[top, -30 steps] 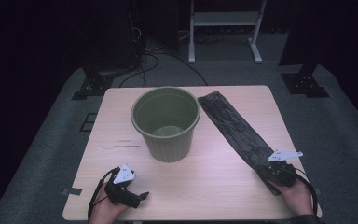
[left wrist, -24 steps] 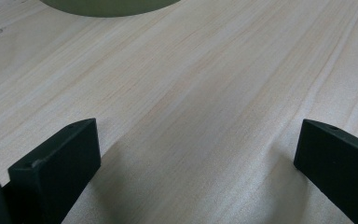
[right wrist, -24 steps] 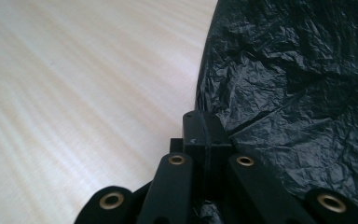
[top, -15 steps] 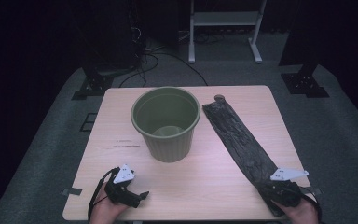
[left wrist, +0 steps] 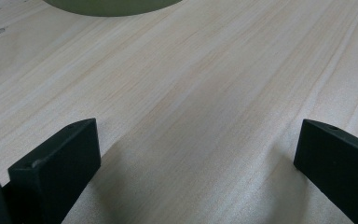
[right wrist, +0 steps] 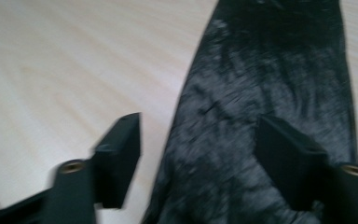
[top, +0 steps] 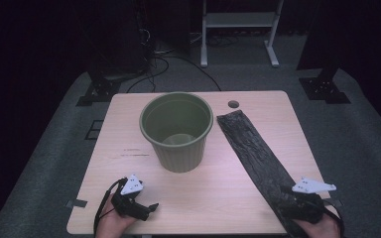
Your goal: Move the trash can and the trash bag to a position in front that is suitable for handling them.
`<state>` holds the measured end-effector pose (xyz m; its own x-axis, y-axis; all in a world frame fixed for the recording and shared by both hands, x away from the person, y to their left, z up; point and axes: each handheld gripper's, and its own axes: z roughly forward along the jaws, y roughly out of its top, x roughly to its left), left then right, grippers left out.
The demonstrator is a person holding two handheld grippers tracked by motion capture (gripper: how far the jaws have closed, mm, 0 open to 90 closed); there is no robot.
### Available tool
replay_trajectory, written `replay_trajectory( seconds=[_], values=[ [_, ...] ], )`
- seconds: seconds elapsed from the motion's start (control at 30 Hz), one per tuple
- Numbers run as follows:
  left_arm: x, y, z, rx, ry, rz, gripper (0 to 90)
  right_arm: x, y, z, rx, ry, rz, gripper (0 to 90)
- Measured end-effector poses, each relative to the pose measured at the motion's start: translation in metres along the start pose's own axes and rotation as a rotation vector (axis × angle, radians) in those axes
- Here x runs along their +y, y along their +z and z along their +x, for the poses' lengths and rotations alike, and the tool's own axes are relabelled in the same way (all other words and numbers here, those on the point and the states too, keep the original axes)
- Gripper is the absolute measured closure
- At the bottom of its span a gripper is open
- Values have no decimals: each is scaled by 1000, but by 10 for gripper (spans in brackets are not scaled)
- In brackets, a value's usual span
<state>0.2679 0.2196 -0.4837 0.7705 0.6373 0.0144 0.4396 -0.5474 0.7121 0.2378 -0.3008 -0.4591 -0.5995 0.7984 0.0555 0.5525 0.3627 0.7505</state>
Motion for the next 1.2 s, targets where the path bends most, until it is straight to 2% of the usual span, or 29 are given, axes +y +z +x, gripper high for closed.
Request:
replay_trajectory(
  seconds=[0.1, 0.17, 0.27, 0.47, 0.57, 0.7, 0.87, 1.07, 1.1, 1.2],
  values=[
    [0, 0, 0, 0, 0, 1, 0, 10, 11, -9, -37, 16, 13, 126],
    [0, 0, 0, 0, 0, 1, 0, 16, 19, -14, -40, 22, 19, 106],
    [0, 0, 0, 0, -1, 1, 0, 26, 31, -21, -72, 23, 56, 10],
    [0, 0, 0, 1, -1, 0, 0, 37, 56, -38, -118, 14, 87, 0],
    [0, 0, 0, 1, -2, -1, 0, 36, 65, -41, -82, 40, 95, 0],
    [0, 0, 0, 1, -3, 0, 0, 32, 73, -40, -83, 15, 91, 0],
    [1, 0, 1, -3, 2, 0, 0, 28, 73, -38, -92, 21, 58, 0],
    [4, 0, 1, -1, 15, 18, 0, 28, 73, -38, -93, 22, 58, 0],
    [6, -1, 1, 6, 22, 17, 0, 28, 73, -38, -93, 22, 58, 0],
    [13, -7, 0, 10, 5, -4, 0, 28, 73, -38, -93, 22, 58, 0]
  ],
)
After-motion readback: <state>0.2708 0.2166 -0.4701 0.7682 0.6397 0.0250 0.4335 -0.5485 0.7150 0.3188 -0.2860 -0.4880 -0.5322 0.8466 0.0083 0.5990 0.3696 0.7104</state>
